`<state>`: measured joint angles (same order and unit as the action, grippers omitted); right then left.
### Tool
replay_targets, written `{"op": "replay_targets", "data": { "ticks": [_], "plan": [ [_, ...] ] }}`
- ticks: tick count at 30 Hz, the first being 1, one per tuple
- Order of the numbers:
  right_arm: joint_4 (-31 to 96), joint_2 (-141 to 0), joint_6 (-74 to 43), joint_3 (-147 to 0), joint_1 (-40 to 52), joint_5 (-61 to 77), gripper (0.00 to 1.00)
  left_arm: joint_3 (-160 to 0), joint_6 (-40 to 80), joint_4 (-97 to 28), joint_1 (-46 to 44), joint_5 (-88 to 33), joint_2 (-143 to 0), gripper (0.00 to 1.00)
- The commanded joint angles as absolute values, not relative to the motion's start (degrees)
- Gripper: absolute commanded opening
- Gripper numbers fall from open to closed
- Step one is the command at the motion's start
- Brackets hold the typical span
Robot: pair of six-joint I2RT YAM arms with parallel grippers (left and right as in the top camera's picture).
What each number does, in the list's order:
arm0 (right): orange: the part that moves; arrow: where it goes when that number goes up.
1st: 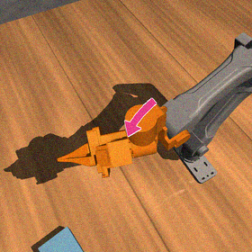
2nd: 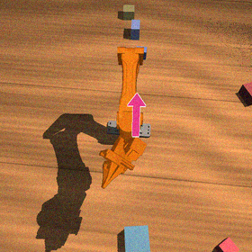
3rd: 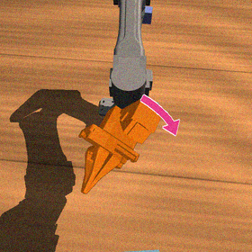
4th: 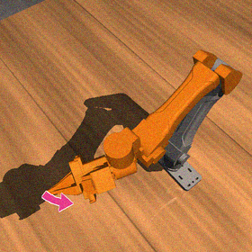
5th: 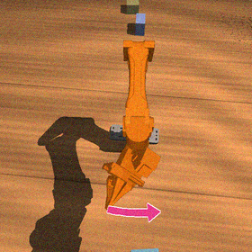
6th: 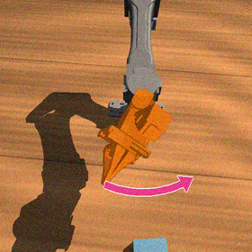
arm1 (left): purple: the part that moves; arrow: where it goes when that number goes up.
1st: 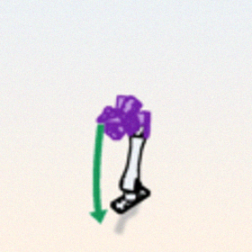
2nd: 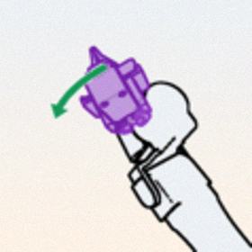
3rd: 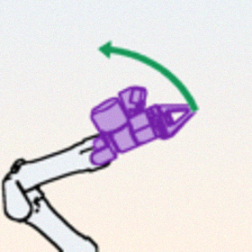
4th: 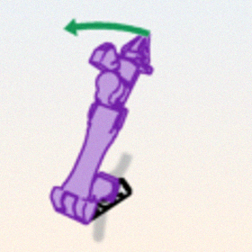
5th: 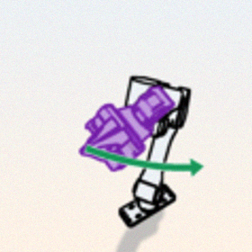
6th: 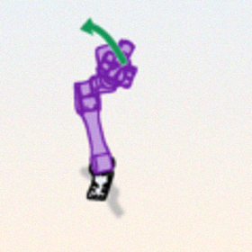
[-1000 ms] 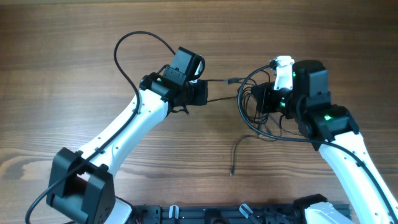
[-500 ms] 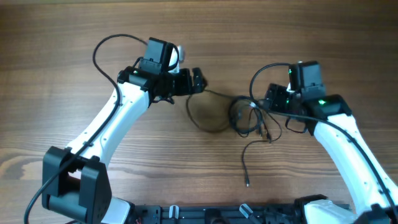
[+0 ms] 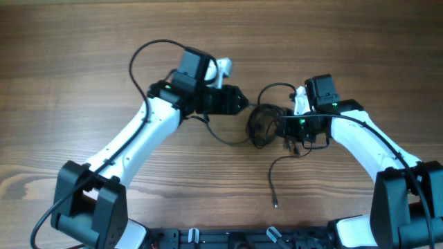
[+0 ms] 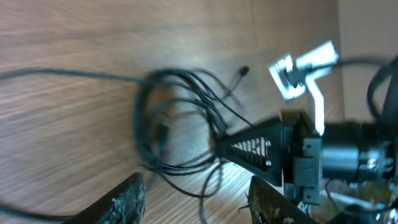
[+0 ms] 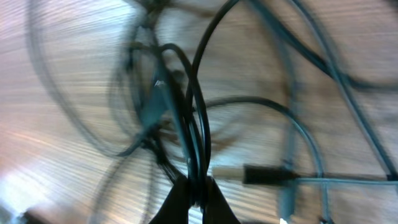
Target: Untangle cables
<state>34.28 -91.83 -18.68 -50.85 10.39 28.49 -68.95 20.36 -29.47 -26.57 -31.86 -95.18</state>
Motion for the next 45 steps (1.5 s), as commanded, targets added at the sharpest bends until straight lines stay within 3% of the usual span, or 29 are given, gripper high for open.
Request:
{"op": "replay_targets", "data": {
  "ticks": [1, 2, 3, 9, 13, 14, 17, 23, 30, 31, 33, 37, 42, 45],
  "plan": [
    [31.2, -91.0, -10.7, -53.2, 10.4, 45.5, 0.15, -68.4, 18.2, -29.1, -30.7, -30.3, -97.4, 0.56],
    [29.2, -90.7, -10.7, -53.5, 10.4, 45.4, 0.38, -68.4, 18.2, -29.0, -31.9, -30.1, -98.3, 0.57],
    [28.5, -90.7, -11.3, -53.5, 10.4, 42.8, 0.50, -68.4, 18.2, -28.8, -32.4, -30.1, -99.0, 0.57],
    [33.7, -90.8, -23.4, -52.8, 10.4, 8.5, 0.92, -68.4, 20.0, -26.2, -32.7, -30.2, -103.9, 0.59],
    [34.3, -91.1, -26.5, -52.8, 7.2, 9.2, 0.96, -68.4, 20.1, -21.3, -36.0, -30.1, -105.0, 0.65],
    [34.4, -91.2, -26.5, -52.8, 5.7, 11.2, 0.96, -68.4, 21.2, -20.5, -37.5, -26.5, -105.0, 0.71],
    [34.3, -91.2, -25.4, -52.8, 2.0, 17.6, 1.00, -68.4, 26.2, -20.2, -40.0, -16.1, -105.0, 0.74],
    [35.7, -91.3, -23.7, -52.8, -1.8, 20.9, 1.00, -68.4, 32.5, -16.9, -44.2, -1.6, -106.1, 0.72],
    [36.4, -91.3, -21.8, -50.1, -1.8, 21.1, 1.00, -68.4, 32.7, -12.8, -45.8, -1.4, -112.4, 0.61],
    [36.6, -91.3, -21.4, -49.9, -1.8, 21.2, 1.00, -68.4, 32.7, -13.0, -45.8, -1.4, -112.9, 0.50],
    [36.6, -91.3, -18.0, -49.9, -1.8, 25.1, 1.00, -68.5, 31.7, -13.3, -45.6, -1.4, -112.7, 0.04],
    [36.5, -91.3, -12.4, -49.9, -1.8, 37.6, 0.96, -68.5, 29.9, -14.8, -42.1, -6.8, -104.6, 0.04],
    [32.1, -91.3, -12.6, -49.9, -1.8, 49.7, 0.68, -68.5, 23.7, -15.0, -32.7, -27.6, -92.8, 0.04],
    [23.0, -91.3, -21.4, -49.9, -1.8, 58.6, 0.29, -68.5, 17.3, -16.3, -25.5, -45.3, -92.1, 0.04]
  ]
}}
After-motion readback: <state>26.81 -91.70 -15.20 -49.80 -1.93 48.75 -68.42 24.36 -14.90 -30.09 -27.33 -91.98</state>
